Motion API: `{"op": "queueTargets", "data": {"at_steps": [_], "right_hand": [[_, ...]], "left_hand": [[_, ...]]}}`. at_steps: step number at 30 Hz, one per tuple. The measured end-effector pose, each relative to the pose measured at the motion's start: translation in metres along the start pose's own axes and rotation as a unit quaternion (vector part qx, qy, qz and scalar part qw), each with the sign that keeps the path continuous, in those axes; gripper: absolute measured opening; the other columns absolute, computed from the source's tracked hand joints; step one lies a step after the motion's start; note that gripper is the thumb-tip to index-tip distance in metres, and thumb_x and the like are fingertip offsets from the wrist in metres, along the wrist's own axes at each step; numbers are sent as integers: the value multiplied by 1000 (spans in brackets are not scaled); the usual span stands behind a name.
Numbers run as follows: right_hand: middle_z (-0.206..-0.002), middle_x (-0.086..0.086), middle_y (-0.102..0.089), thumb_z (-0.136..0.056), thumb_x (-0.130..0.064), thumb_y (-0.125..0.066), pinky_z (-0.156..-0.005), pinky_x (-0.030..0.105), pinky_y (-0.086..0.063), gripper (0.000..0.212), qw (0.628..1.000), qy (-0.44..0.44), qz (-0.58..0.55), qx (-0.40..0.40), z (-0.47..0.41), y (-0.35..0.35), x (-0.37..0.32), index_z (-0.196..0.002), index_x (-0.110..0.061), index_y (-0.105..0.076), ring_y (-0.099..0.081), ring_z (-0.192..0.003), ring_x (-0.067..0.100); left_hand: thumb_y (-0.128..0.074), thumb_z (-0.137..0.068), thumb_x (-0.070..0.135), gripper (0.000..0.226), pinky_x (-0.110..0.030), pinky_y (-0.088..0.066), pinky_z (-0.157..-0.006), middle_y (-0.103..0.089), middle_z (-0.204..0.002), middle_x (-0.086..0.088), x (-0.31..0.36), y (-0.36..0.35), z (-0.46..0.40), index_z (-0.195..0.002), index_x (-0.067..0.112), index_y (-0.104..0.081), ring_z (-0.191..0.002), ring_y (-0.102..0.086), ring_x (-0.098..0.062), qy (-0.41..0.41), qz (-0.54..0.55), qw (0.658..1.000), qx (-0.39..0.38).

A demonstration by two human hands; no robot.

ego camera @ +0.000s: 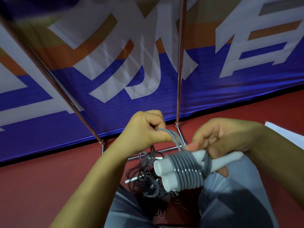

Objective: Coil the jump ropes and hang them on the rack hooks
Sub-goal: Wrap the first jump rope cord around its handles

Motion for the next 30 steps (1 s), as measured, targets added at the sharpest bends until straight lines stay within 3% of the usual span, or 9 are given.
{"op": "queueTargets", "data": {"at_steps": [5,10,14,18,21,25,28,30], "right_hand": [[-100,11,-72,-82,-23,-72,-62,27,-58,36,997,-66,29,34,1,-1,1,-118,-22,-68,-71,-72,20],[-102,25,-67,-81,-20,-73,-62,26,-57,34,986,-124,78,83,0,1,1,-115,-25,-69,-70,-70,22],[-93,25,-67,-87,-8,-65,-58,23,-54,28,961,-170,148,162,-7,2,6,-107,-25,-70,-69,-64,17],[-86,24,-68,-91,-6,-60,-54,22,-50,22,928,-197,211,237,-17,5,18,-105,-23,-65,-67,-60,15],[-75,17,-71,-91,-10,-60,-53,23,-46,18,900,-187,248,306,-19,10,23,-100,-26,-63,-65,-56,13],[-62,2,-69,-90,-7,-60,-57,25,-48,20,889,-115,234,377,-18,7,17,-101,-24,-63,-65,-55,13],[-64,-3,-70,-89,-2,-60,-66,36,-50,27,877,-57,219,424,-21,3,14,-96,-27,-63,-66,-57,14],[-66,-6,-70,-88,2,-59,-65,33,-54,31,870,-19,202,450,-25,-1,14,-92,-28,-63,-66,-57,15]], "left_hand": [[-86,-60,10,39,-15,-35,-54,-45,-58,10,-2,2,0,-46,20,-51,-53,-41,-1,-3,-27,999,-18],[-87,-62,12,37,-17,-36,-54,-44,-63,3,-3,2,2,-51,-1,-54,-55,-40,-3,-6,-59,998,-21],[-87,-64,17,42,-18,-33,-52,-42,-64,8,-6,-2,5,-47,14,-49,-53,-37,-4,25,-107,994,-8],[-76,-69,-2,40,-18,-34,-54,-43,-67,8,-12,-8,8,-49,18,-47,-55,-39,-3,52,-110,992,13],[-64,-70,-10,37,-15,-34,-56,-42,-68,6,-13,-8,10,-53,16,-43,-57,-39,-2,73,-96,992,39],[-64,-75,-8,39,-16,-32,-55,-41,-67,4,-12,-7,18,-55,15,-40,-55,-37,-5,108,-58,989,85],[-68,-84,7,38,-18,-30,-47,-39,-59,7,-9,-9,24,-57,16,-43,-47,-33,-7,137,38,985,95],[-65,-87,30,38,-17,-22,-40,-33,-51,4,-6,-13,28,-56,18,-48,-42,-24,-9,181,167,964,100]]}}
Point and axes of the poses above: each hand's wrist, its own z-axis away from the middle knuckle, its own y-axis out of the back of the hand, x = y × z, the point moved 2 cm from there along -z, towards the middle knuckle
